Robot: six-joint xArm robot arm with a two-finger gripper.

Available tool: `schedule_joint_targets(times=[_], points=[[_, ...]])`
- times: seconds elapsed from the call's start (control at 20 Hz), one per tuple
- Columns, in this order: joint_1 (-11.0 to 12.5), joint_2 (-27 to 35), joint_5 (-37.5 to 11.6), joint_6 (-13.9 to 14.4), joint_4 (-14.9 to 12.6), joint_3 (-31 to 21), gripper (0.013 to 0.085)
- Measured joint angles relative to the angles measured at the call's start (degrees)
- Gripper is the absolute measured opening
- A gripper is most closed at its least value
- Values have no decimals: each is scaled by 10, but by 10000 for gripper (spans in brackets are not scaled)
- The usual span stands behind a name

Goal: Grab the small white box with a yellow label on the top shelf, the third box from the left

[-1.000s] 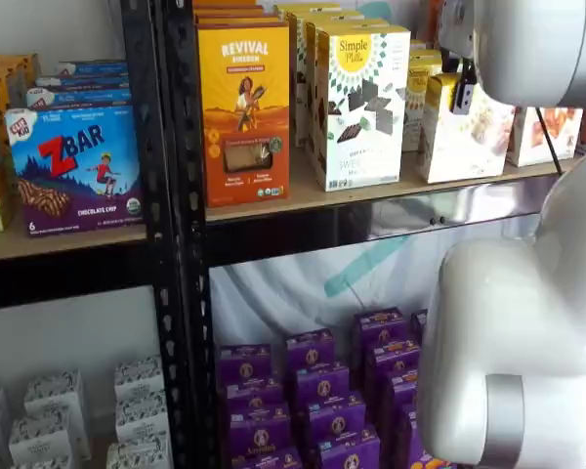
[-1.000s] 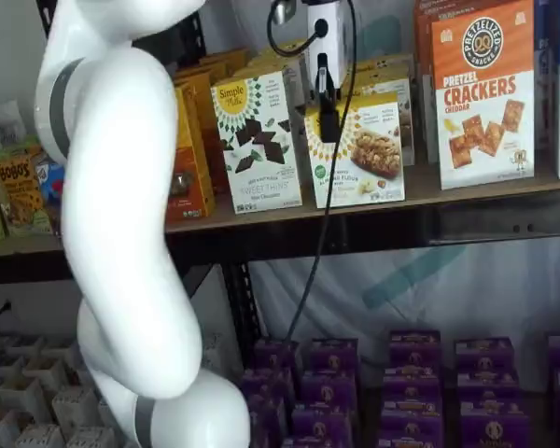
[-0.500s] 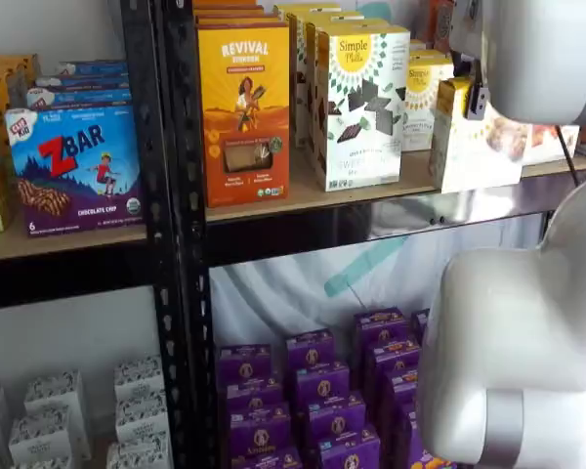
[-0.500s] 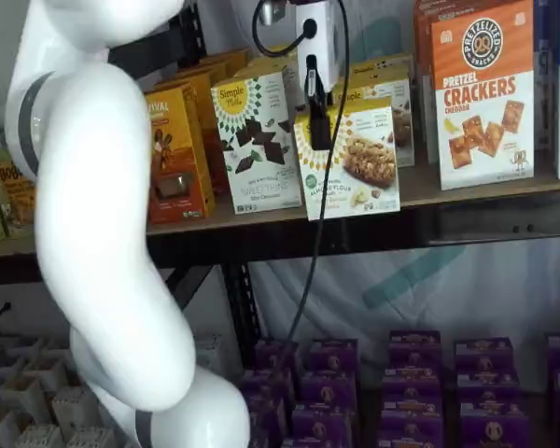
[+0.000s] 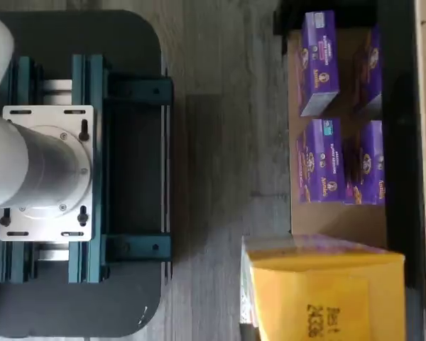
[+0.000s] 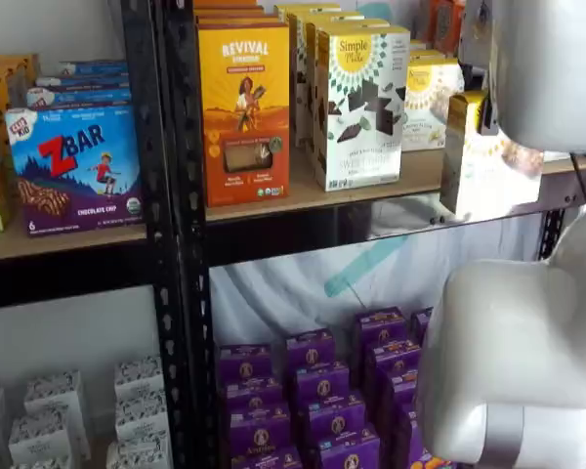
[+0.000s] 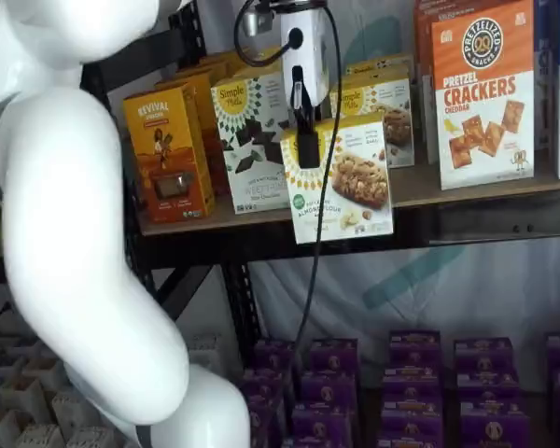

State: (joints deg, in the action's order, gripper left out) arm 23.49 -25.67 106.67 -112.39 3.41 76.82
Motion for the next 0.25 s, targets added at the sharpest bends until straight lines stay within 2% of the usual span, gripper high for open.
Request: schedule_joint_targets(times=[0.25], points=[[-2,-27,6,0,-5,-29,330]])
